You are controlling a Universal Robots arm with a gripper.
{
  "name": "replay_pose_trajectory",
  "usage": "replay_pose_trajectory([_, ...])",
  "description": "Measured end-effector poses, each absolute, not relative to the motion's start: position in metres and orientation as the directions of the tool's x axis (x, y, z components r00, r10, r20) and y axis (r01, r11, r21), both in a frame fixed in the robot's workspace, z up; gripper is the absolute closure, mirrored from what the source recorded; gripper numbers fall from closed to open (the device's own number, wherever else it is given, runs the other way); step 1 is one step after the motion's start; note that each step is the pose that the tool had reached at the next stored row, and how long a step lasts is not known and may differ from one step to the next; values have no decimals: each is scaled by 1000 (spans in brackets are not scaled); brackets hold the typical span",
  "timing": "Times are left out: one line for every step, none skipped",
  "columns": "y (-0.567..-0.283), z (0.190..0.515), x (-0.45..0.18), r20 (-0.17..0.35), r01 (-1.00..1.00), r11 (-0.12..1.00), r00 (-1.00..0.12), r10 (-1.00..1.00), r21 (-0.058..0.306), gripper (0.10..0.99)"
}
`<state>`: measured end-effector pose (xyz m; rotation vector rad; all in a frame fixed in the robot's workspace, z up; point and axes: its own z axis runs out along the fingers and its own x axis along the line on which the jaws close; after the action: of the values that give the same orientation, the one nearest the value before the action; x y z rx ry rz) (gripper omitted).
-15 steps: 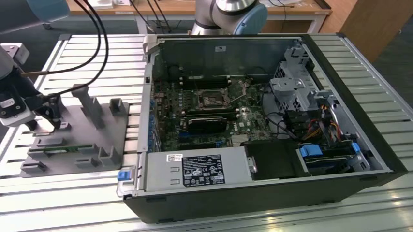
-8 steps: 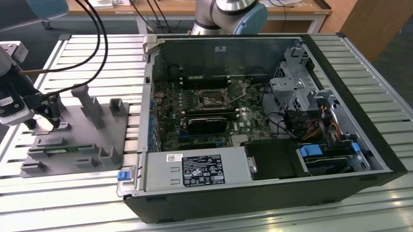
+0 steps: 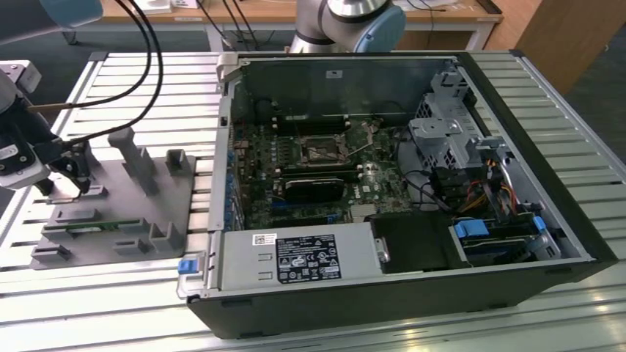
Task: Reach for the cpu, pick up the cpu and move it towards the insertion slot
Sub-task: 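Pick up the cpu and move it towards the insertion slot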
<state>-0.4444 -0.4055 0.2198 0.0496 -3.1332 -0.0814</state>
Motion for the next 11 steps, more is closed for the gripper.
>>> replay_pose_trajectory([-405,220,-444,6,-31,998,-999,-32,52,541])
replay_pose_trajectory([-405,220,-444,6,-31,998,-999,-32,52,541])
replay_pose_trajectory([-406,221,-444,6,-31,998,-999,-32,52,541])
replay_pose_trajectory([-406,222,-444,7,-31,998,-999,-32,52,541])
replay_pose_trajectory([-406,223,-444,6,-31,998,-999,-32,52,541])
replay_pose_trajectory([-406,223,-444,6,-31,998,-999,-32,52,541])
replay_pose_trajectory([-406,224,-444,6,-31,998,-999,-32,52,541])
replay_pose_trajectory([-406,226,-444,6,-31,998,-999,-32,52,541])
replay_pose_trajectory([-406,228,-444,6,-31,998,-999,-32,52,541])
replay_pose_trajectory([-406,230,-444,6,-31,998,-999,-32,52,541])
replay_pose_trajectory([-406,233,-444,6,-32,998,-999,-32,52,541])
